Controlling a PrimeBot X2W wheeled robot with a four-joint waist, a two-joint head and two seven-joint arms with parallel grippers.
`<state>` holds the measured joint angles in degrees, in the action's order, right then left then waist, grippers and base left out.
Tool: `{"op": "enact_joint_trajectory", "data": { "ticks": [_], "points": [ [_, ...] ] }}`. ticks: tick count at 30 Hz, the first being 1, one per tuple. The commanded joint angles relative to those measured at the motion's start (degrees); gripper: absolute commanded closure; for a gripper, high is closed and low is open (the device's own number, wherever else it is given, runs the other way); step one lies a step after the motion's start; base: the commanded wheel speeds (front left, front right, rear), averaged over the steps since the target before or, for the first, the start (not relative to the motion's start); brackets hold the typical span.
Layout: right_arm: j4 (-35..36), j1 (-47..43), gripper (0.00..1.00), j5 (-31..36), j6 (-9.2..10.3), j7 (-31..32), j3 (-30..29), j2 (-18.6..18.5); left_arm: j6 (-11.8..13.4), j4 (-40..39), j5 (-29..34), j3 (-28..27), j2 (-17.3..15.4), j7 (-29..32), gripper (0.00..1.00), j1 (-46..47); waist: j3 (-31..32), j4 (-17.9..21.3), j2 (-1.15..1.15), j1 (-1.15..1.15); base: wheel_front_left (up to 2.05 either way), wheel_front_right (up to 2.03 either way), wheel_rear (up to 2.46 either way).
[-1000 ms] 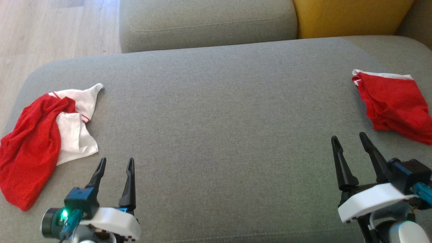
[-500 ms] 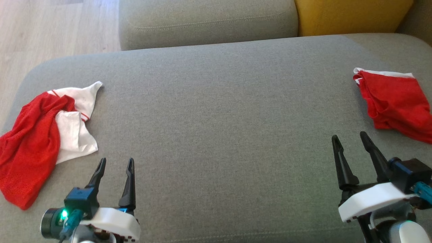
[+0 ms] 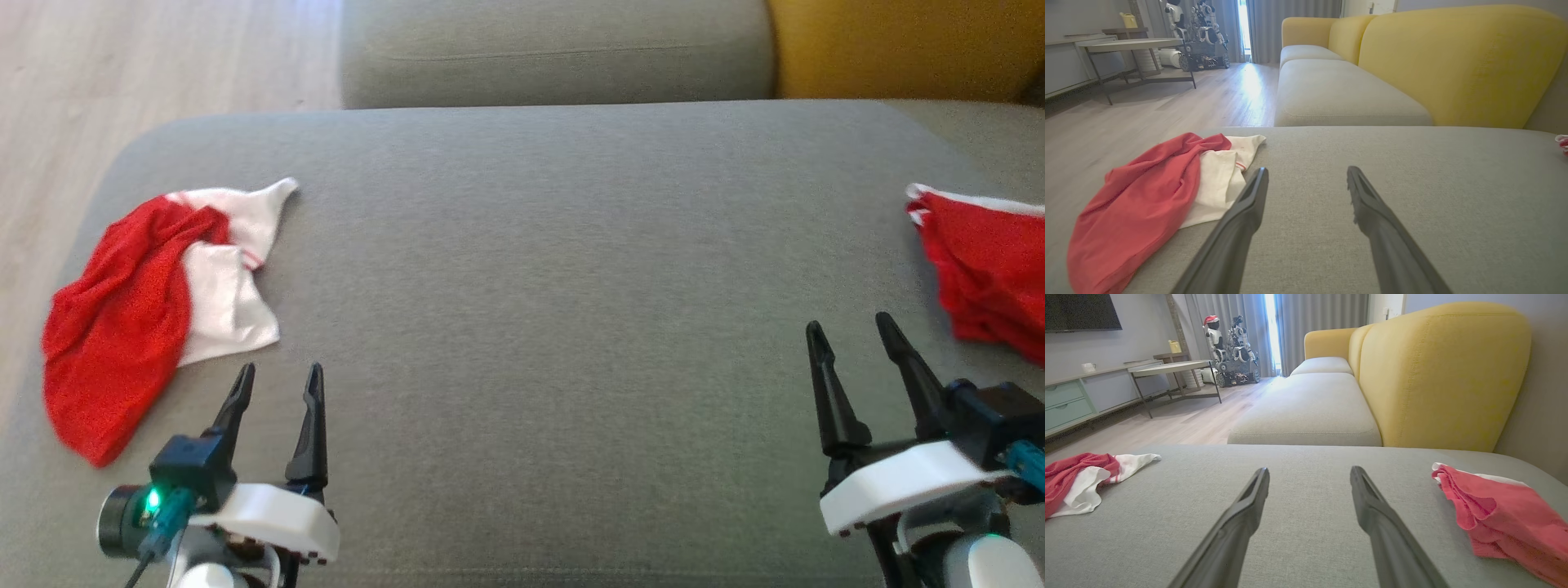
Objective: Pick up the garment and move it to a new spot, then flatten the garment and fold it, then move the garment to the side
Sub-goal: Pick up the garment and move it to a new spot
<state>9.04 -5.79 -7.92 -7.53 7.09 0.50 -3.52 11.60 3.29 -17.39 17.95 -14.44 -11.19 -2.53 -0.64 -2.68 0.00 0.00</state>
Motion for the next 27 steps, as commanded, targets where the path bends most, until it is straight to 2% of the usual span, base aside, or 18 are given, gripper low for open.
{"op": "enact_joint_trajectory", "data": {
  "ticks": [1, 16, 22, 27],
  "points": [
    [2.58, 0.83, 0.0, 0.38, 0.04, 0.29, 1.5, 0.03, 0.16, -1.56, -0.27, -2.06, -0.92, -0.52, 0.0, 3.44, 0.14, -2.05, 0.0, 0.0, 0.0, 0.0, 0.0],
    [3.16, 0.55, 0.0, 1.1, 0.04, 1.01, 3.24, 0.26, -0.81, 1.53, -0.57, -1.88, -1.88, -1.01, 0.0, 6.63, 1.1, -17.22, 0.0, 0.0, 0.0, 0.0, 0.0],
    [2.97, 1.04, 0.0, 1.18, 0.04, 1.01, 3.74, 0.35, -0.95, 2.81, -0.92, -1.92, -1.81, -1.45, 0.0, 7.54, 1.0, -20.22, 0.0, 0.0, 0.0, 0.0, 0.0],
    [2.77, 1.34, 0.0, 1.28, 0.04, 1.01, 3.71, 0.4, -1.08, 3.68, -1.23, -2.05, -1.76, -1.91, 0.0, 8.13, 0.66, -21.18, 0.0, 0.0, 0.0, 0.0, 0.0]
  ]
}}
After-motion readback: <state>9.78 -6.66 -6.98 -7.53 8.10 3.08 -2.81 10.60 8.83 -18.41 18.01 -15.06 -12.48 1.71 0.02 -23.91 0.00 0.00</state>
